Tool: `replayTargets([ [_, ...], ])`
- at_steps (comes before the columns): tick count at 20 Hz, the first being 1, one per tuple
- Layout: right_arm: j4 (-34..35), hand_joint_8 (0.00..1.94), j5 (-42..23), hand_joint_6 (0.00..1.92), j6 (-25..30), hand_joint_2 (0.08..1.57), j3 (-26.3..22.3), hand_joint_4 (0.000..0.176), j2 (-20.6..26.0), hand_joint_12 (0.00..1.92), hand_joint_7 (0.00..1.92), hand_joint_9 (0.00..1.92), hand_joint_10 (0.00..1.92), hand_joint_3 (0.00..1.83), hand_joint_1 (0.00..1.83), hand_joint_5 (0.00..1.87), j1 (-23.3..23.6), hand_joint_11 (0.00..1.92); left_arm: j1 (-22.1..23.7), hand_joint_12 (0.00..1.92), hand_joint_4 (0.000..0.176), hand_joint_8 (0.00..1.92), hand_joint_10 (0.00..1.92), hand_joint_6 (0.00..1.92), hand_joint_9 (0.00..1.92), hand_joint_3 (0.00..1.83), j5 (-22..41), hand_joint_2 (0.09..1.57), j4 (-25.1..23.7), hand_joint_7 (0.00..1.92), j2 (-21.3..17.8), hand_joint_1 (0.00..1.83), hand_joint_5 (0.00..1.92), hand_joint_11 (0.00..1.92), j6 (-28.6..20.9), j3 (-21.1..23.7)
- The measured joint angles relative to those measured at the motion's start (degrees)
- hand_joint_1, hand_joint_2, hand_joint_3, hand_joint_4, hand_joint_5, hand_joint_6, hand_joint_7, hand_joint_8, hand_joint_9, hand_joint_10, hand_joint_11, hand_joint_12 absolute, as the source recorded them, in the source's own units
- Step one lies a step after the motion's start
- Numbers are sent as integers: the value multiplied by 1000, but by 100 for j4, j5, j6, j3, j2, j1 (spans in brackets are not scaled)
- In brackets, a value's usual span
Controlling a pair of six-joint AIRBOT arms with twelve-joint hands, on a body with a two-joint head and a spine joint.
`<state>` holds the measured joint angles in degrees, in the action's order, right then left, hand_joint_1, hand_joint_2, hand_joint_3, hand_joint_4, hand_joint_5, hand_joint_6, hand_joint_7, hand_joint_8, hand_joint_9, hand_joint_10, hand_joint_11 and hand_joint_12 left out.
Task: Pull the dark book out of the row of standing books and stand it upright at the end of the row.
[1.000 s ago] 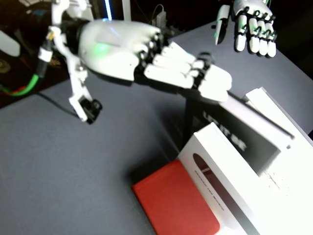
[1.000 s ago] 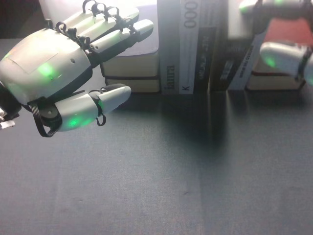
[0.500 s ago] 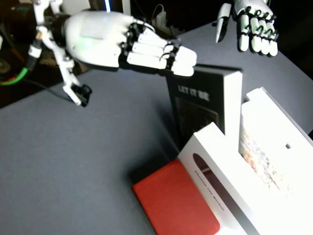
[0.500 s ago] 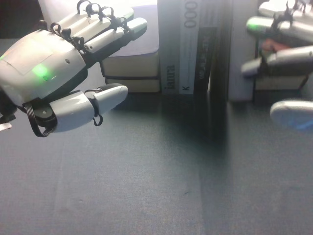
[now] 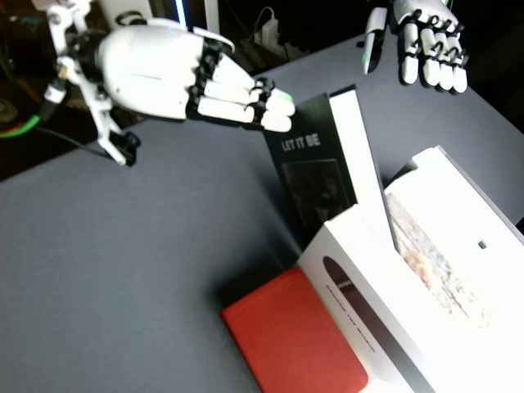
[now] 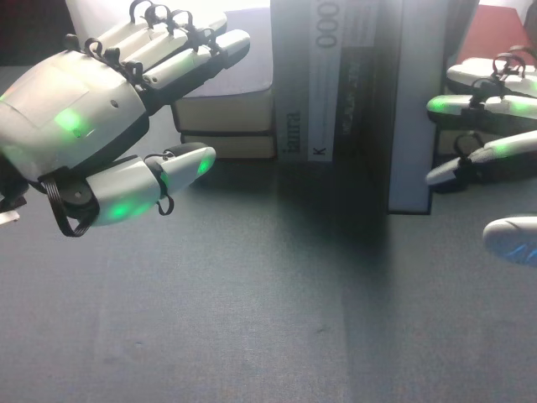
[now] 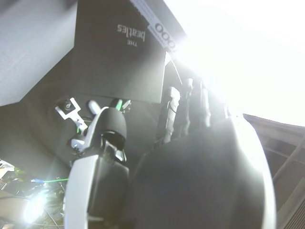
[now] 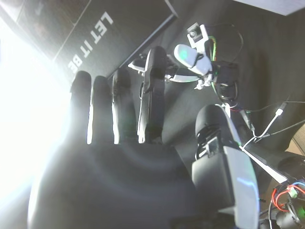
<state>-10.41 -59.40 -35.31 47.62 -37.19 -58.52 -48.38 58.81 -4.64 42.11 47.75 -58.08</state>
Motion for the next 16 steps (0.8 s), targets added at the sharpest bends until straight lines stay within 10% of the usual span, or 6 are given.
replayTargets([
  [5, -2, 5, 15, 2, 229, 1245, 98, 0, 0, 1527, 308, 20, 457, 0, 0, 708, -107, 0, 0, 0, 33, 0, 0, 6, 0, 0, 0, 1427, 20, 0, 0, 399, 91, 0, 2, 0],
  [16, -39, 12, -208, 0, 540, 1251, 90, 0, 105, 1539, 390, 29, 734, 1, 0, 664, -221, 0, -42, 0, 36, 0, 0, 0, 0, 3, 35, 1441, 81, 0, 20, 335, 78, 0, 17, 0],
])
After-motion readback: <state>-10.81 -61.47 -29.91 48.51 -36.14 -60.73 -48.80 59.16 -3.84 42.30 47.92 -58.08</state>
